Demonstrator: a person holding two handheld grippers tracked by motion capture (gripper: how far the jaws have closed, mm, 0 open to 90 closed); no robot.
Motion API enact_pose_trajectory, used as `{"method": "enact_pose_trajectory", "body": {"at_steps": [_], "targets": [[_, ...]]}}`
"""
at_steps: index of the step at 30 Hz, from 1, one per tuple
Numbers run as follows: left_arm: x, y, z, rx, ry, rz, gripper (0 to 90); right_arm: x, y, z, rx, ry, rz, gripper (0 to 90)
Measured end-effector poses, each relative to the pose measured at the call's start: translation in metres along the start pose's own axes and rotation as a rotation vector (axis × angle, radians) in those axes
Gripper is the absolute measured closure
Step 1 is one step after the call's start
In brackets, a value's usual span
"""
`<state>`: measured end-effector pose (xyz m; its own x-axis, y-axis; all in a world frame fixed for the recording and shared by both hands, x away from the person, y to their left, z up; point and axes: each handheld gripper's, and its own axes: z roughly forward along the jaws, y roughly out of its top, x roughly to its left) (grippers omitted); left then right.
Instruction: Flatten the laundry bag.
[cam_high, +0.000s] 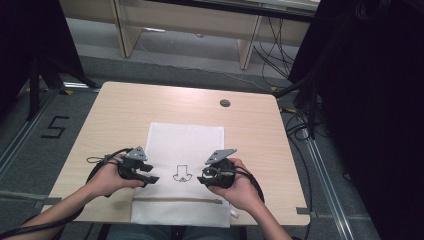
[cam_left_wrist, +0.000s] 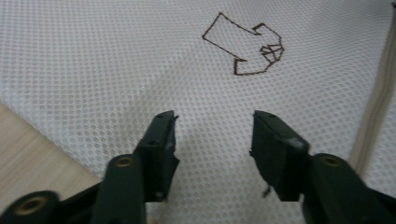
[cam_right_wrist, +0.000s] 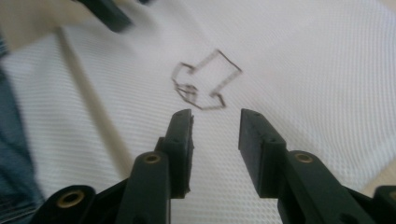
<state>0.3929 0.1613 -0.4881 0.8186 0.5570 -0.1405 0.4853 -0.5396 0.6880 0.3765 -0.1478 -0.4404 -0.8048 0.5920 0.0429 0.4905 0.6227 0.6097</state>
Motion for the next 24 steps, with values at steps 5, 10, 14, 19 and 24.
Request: {"method": "enact_pose_trajectory", "body": {"at_steps": [5,10,14,19,24], "targets": [[-0.007,-0.001,-0.001,0.061,-0.038,0.028,72.2,-0.019,-0.015,0.015,0.101,-0.027,0.049,84.2],[-0.010,-0.002,0.002,0.155,-0.025,0.100,87.0,-0.028,-0.021,0.020,0.142,-0.025,0.101,90.0],[-0.011,-0.006,0.007,0.211,0.000,0.124,89.0,-0.030,-0.022,0.025,0.158,-0.027,0.106,90.0],[-0.010,-0.004,0.010,0.178,0.011,0.086,89.1,-0.029,-0.025,0.033,0.199,-0.040,0.102,88.9],[-0.007,-0.001,0.010,0.215,0.041,0.130,89.1,-0.029,-0.025,0.036,0.202,-0.036,0.123,87.7]]}}
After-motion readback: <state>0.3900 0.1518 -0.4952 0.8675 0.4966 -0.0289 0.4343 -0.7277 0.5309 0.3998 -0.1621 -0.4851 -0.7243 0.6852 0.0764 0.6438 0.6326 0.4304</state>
